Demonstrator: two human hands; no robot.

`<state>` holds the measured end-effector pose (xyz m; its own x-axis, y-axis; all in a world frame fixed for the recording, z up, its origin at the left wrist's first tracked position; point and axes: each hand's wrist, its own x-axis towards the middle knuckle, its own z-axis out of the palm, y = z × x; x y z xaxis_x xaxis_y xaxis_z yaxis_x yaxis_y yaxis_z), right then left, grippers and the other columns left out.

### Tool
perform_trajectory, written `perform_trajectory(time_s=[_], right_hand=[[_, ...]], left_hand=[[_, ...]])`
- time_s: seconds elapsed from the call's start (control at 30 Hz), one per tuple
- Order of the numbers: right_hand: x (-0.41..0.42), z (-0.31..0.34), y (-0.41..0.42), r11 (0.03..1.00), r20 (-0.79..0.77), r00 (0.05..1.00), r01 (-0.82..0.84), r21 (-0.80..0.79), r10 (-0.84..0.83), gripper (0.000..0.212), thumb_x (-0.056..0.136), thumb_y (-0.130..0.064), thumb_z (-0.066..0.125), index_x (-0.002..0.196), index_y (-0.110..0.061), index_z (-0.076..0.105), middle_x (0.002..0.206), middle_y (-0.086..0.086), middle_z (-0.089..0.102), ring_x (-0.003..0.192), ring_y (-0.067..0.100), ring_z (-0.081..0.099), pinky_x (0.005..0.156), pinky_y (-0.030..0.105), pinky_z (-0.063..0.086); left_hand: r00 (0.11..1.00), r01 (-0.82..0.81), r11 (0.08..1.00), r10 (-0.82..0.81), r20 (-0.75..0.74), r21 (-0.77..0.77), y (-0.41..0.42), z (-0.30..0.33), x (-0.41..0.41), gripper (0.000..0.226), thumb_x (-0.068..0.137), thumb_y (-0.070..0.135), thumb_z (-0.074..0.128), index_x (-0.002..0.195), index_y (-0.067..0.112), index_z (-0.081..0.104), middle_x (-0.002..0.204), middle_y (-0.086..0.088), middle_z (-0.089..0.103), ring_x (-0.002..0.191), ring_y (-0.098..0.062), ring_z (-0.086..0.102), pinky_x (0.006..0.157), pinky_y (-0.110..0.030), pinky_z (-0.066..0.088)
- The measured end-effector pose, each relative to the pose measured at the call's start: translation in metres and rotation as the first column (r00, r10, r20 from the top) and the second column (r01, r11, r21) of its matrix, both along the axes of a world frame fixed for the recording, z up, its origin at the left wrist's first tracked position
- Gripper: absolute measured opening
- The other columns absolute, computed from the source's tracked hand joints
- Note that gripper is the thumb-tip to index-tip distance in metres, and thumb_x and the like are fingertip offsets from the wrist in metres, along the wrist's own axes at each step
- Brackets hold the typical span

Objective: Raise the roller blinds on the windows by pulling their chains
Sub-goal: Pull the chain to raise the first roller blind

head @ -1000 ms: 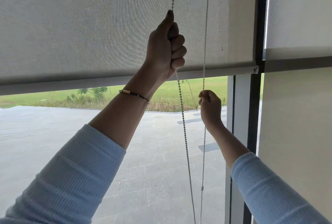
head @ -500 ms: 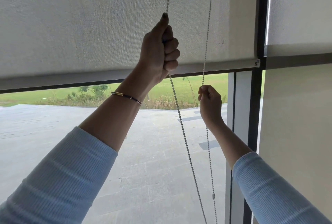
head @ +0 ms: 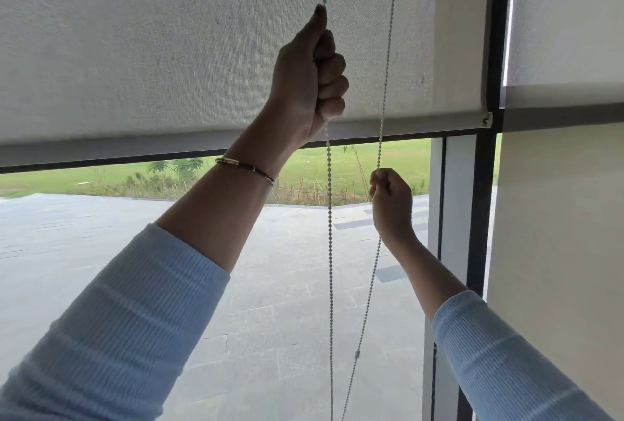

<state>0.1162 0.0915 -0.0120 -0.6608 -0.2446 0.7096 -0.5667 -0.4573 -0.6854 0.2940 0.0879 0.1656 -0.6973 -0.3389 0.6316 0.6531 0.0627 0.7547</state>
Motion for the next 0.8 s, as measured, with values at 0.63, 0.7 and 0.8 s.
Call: perform_trajectory(time_s=[0.63, 0.7, 0.8], right_hand=[[-0.007, -0.018, -0.009, 0.998, 0.007, 0.999, 0.046, 0.051, -0.047, 0.029, 0.091, 0.005, 0.040, 0.072, -0.012, 0.053, 0.062, -0.002, 0.048, 0.053, 0.006, 0.039, 0.052, 0.021, 0.031], [-0.008, -0.019, -0.010, 0.998, 0.018, 0.999, 0.041, 0.050, -0.042, 0.033, 0.090, 0.005, 0.040, 0.069, -0.018, 0.052, 0.061, -0.003, 0.048, 0.054, 0.007, 0.040, 0.053, 0.022, 0.033], [-0.009, -0.019, -0.007, 0.998, 0.035, 0.999, 0.037, 0.053, -0.039, 0.033, 0.090, 0.006, 0.039, 0.069, -0.017, 0.052, 0.062, -0.002, 0.049, 0.053, 0.007, 0.040, 0.053, 0.023, 0.034]], left_hand=[[1.000, 0.005, 0.999, -0.006, -0.015, -0.032, 0.006, 0.013, -0.008, 0.050, 0.106, 0.042, 0.032, 0.061, 0.026, 0.020, 0.043, 0.011, 0.019, 0.035, -0.004, 0.012, 0.037, -0.009, 0.015], [1.000, 0.021, 1.000, -0.021, -0.016, -0.021, 0.004, 0.013, -0.009, 0.053, 0.106, 0.043, 0.033, 0.057, 0.026, 0.023, 0.043, 0.011, 0.019, 0.034, -0.004, 0.012, 0.036, -0.009, 0.016], [1.000, 0.009, 1.000, -0.009, -0.015, -0.025, 0.004, 0.014, -0.011, 0.056, 0.106, 0.043, 0.033, 0.053, 0.026, 0.026, 0.043, 0.011, 0.019, 0.035, -0.004, 0.012, 0.036, -0.009, 0.015]])
